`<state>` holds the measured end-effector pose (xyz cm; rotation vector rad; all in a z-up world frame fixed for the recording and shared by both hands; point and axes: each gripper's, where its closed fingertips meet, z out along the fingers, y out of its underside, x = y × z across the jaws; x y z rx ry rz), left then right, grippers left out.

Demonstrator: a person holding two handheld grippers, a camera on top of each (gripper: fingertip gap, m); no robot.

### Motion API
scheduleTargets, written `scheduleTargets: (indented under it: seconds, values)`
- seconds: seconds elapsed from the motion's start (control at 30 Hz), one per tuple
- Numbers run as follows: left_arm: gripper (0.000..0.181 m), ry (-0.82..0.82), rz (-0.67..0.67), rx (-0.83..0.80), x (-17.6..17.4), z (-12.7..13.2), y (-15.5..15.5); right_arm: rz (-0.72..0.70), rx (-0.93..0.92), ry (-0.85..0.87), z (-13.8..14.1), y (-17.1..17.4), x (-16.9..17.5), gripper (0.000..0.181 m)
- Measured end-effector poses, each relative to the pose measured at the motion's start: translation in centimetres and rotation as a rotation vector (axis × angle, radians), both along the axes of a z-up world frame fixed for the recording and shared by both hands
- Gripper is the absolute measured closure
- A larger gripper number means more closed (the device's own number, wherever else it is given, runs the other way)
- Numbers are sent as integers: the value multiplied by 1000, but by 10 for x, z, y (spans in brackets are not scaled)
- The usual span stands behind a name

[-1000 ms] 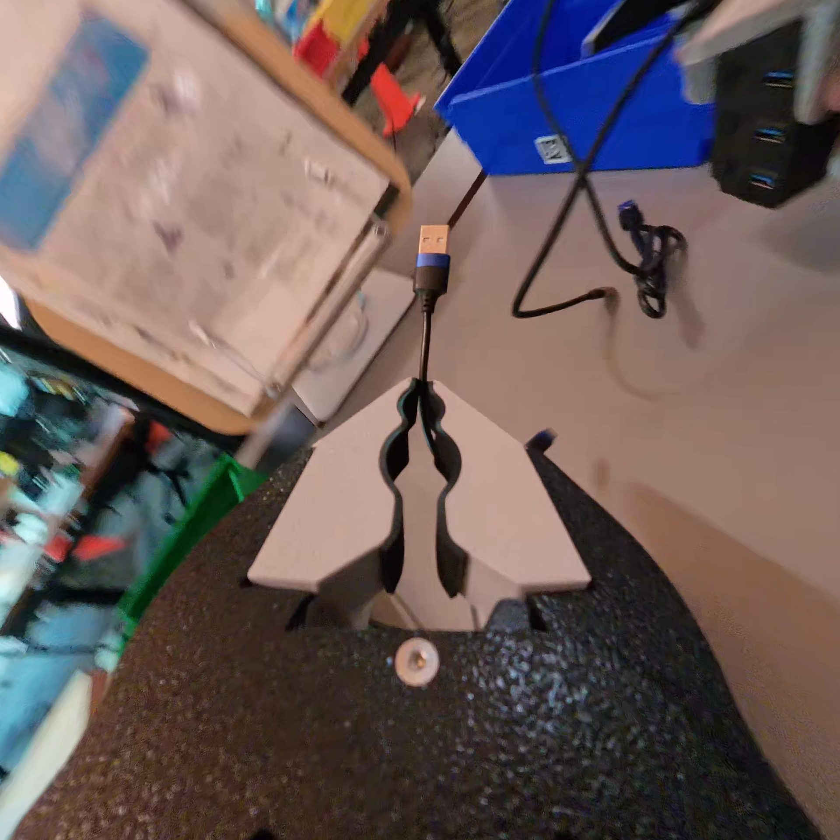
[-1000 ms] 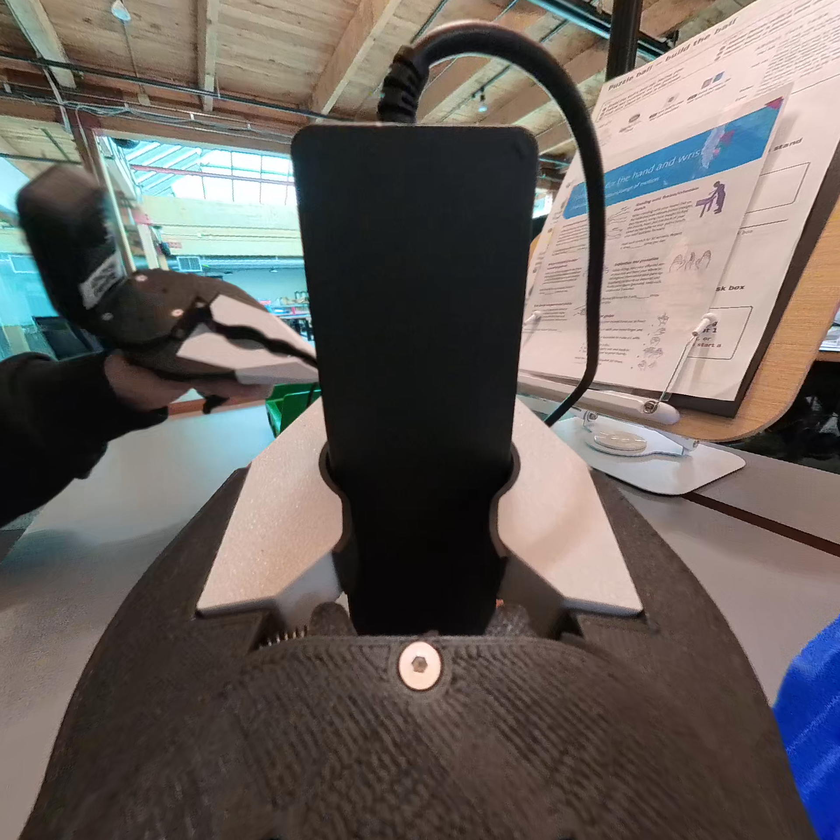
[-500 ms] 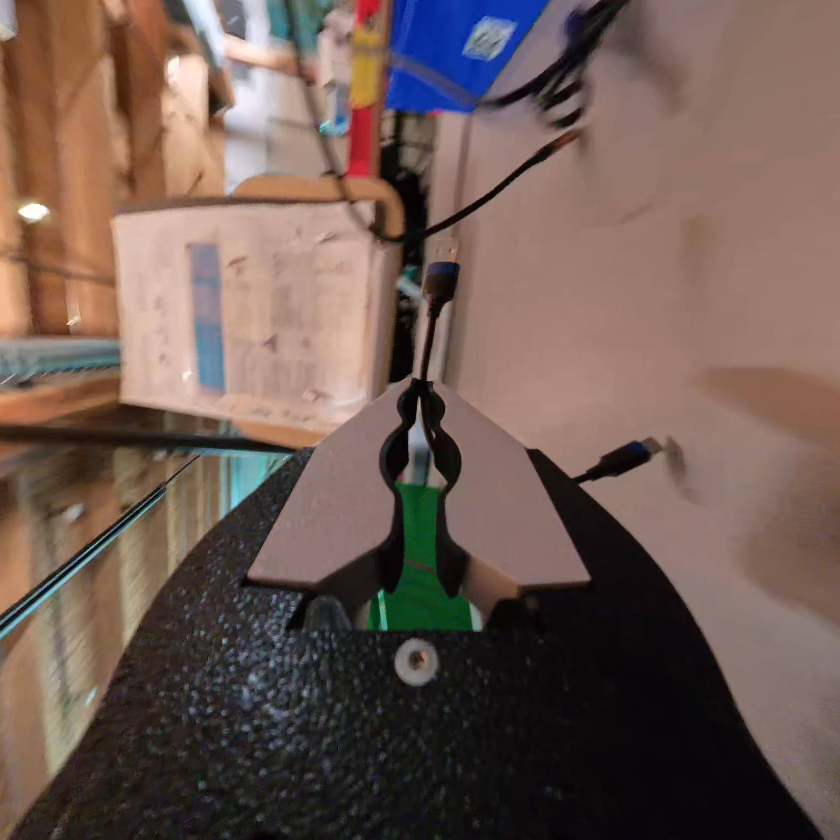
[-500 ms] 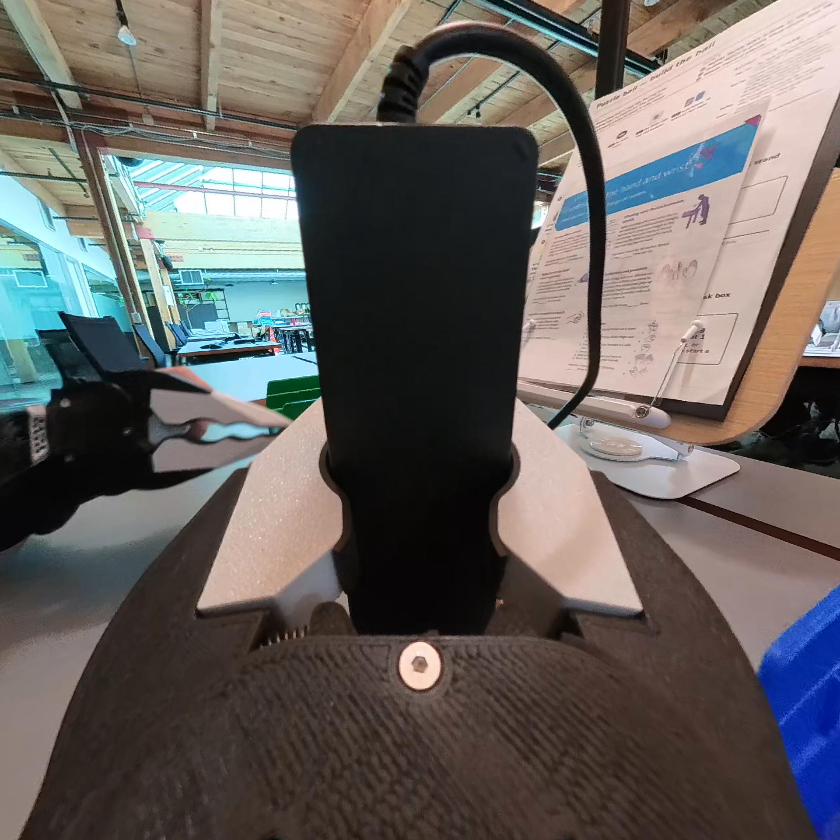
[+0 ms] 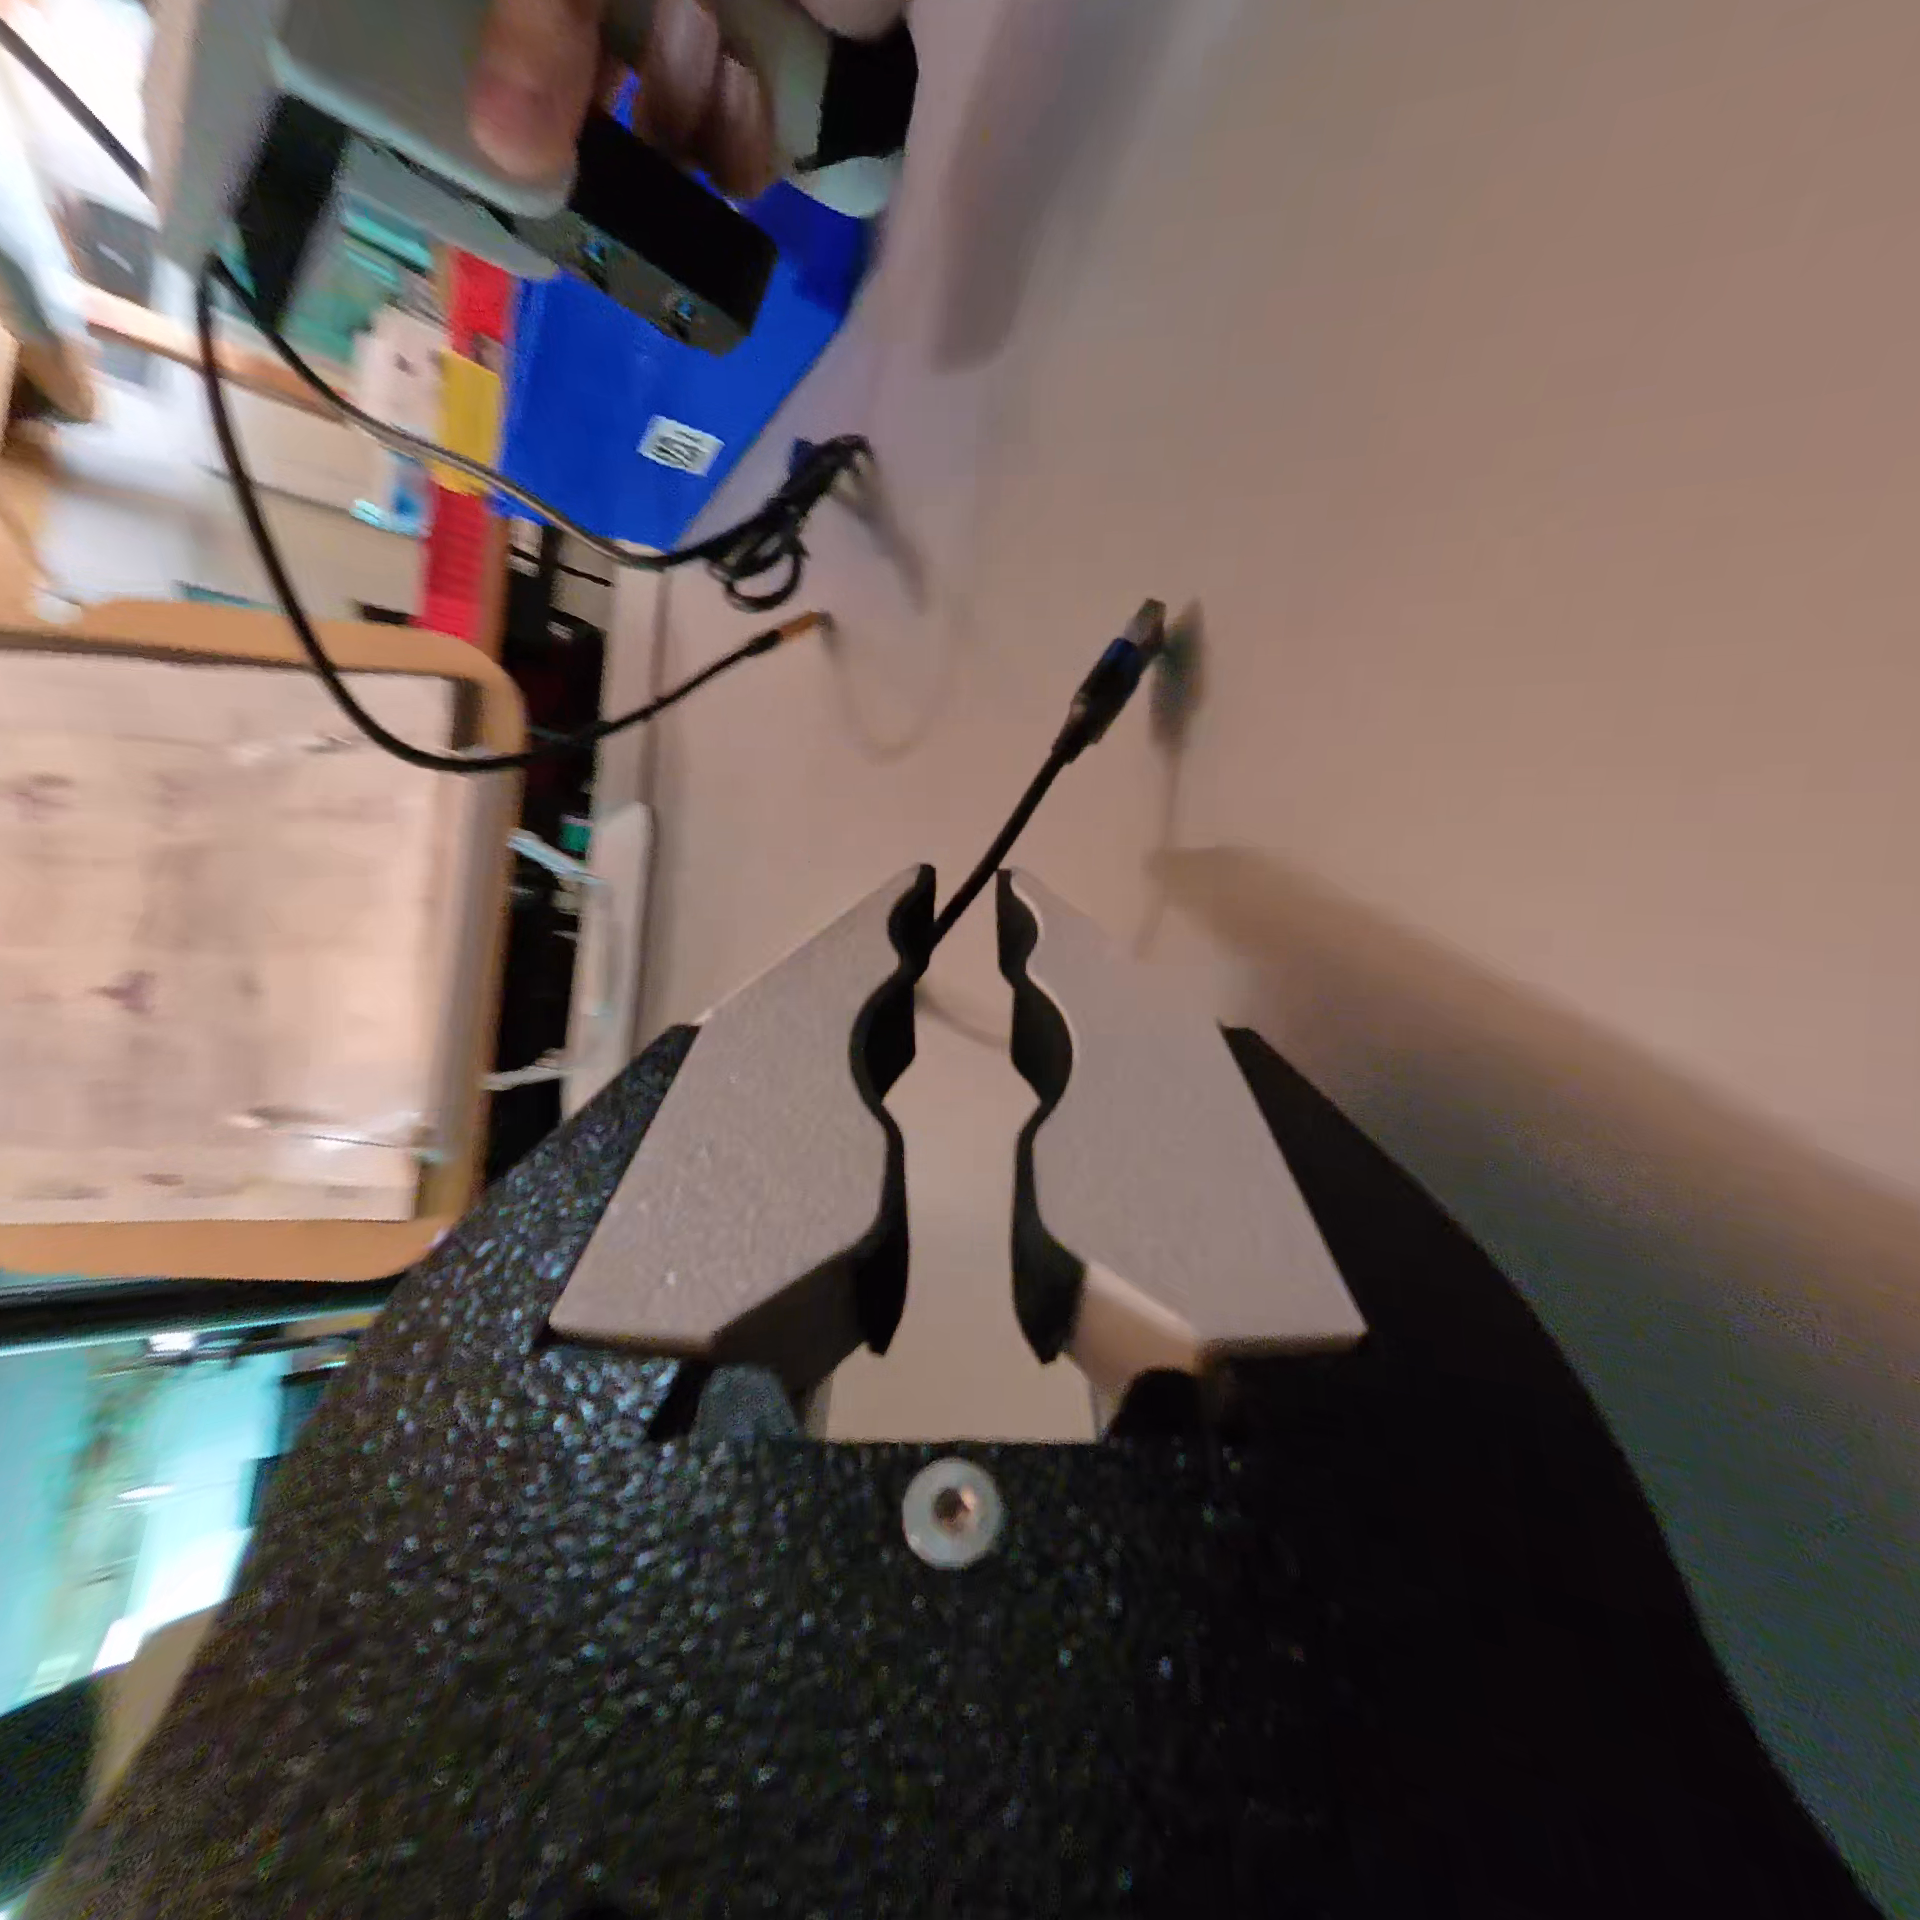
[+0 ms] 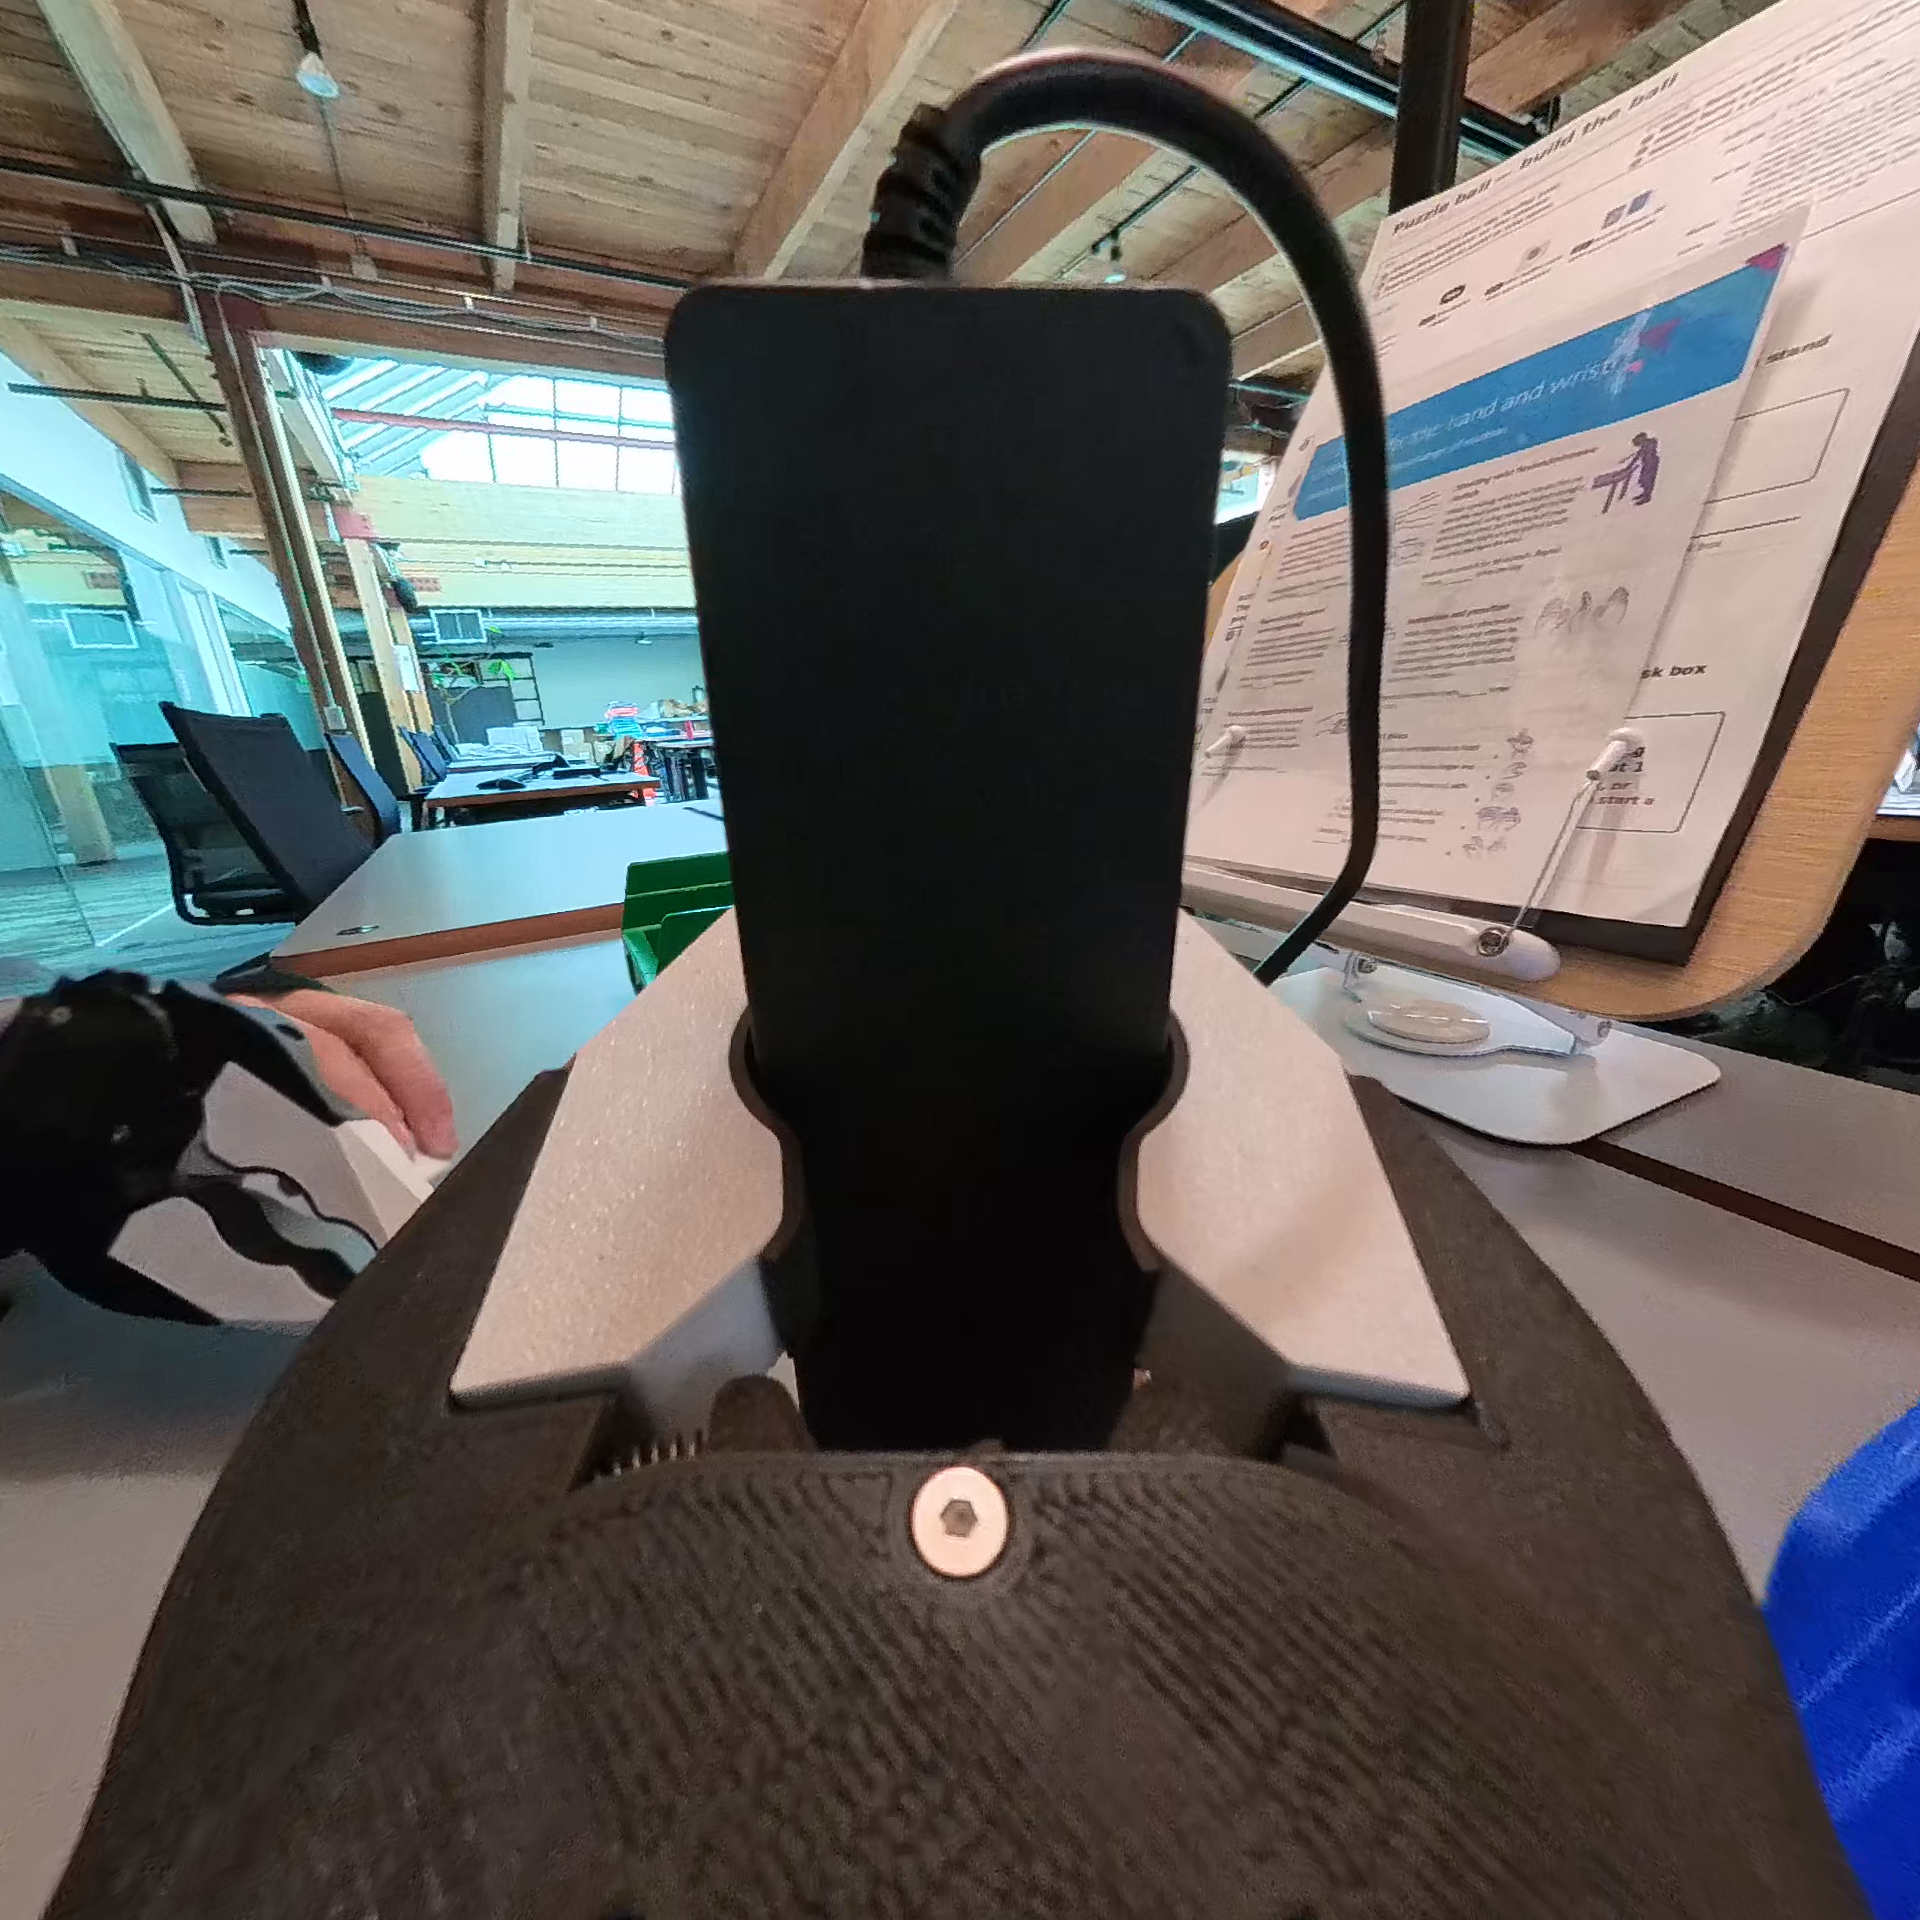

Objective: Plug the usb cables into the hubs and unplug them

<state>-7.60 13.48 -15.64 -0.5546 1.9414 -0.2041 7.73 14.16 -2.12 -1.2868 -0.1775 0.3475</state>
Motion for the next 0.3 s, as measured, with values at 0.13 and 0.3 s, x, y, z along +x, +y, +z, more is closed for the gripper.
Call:
scheduleTargets:
  seconds: [0.13,0.3]
  values:
    - [153,214,-9,-270,-6,-19,-14,5,-5,-4,-2,1,-2,117]
    - [146,426,-14,-587,1,-29,-32,33,-2,-6,0,-1,-6,117]
